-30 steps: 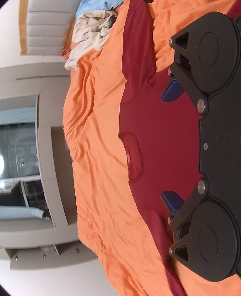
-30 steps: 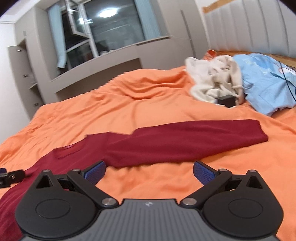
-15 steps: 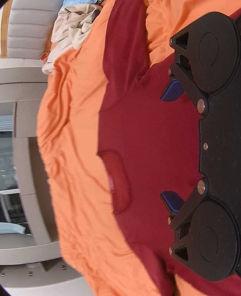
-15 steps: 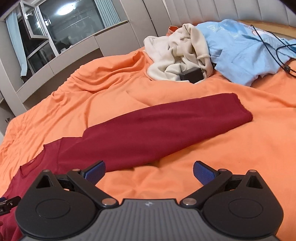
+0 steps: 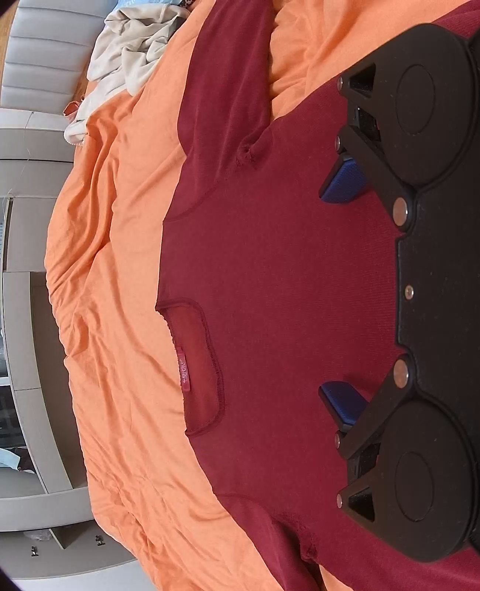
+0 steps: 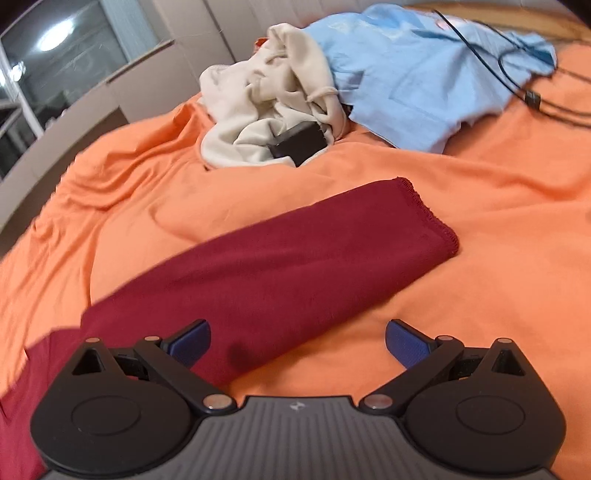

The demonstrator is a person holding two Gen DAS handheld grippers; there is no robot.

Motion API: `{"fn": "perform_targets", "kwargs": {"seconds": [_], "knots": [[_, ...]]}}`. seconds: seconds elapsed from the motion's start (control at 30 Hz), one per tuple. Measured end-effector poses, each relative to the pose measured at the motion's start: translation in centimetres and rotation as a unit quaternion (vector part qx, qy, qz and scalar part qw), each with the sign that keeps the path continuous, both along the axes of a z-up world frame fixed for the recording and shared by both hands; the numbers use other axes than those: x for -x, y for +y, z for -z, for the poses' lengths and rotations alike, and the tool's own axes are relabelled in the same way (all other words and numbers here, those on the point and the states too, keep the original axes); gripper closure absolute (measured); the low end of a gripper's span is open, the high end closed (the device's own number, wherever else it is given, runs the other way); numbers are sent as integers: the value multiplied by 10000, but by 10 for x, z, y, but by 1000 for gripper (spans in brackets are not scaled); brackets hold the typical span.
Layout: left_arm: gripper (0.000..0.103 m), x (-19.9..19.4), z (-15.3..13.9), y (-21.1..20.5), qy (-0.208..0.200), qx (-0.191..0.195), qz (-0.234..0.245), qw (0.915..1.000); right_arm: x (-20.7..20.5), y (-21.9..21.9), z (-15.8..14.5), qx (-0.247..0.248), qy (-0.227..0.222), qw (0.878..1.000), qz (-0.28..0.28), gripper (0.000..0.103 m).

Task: Fold small clothes
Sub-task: 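Move the right gripper to a sleeve cuff and close on it, then lift the sleeve with the right gripper and carry it across the shirt body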

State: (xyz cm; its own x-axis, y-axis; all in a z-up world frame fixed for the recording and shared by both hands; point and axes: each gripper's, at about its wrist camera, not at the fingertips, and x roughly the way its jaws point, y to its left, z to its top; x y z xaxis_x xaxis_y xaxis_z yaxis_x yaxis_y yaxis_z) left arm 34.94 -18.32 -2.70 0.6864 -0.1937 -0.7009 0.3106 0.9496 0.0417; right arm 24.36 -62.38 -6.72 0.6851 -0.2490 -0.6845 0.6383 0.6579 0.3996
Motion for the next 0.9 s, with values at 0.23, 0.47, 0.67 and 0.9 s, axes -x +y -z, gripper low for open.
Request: {"fn": "perform_targets", "kwargs": {"seconds": [0.23, 0.47, 0.67, 0.9], "knots": [[0, 2, -3, 2, -23, 23, -12, 10000, 13, -18, 6, -309, -733, 9938, 777, 19], [0, -7, -11, 15, -50, 27, -279, 9996, 6, -18, 10, 76, -351, 9924, 1179, 76], [0, -18, -20, 39, -58, 68, -667, 9977, -3, 6, -11, 711, -362, 9910, 1078, 93], [0, -29, -39, 75, -78, 350, -1089, 9934, -35, 78, -71, 1616, -781, 9837, -120, 94]]}}
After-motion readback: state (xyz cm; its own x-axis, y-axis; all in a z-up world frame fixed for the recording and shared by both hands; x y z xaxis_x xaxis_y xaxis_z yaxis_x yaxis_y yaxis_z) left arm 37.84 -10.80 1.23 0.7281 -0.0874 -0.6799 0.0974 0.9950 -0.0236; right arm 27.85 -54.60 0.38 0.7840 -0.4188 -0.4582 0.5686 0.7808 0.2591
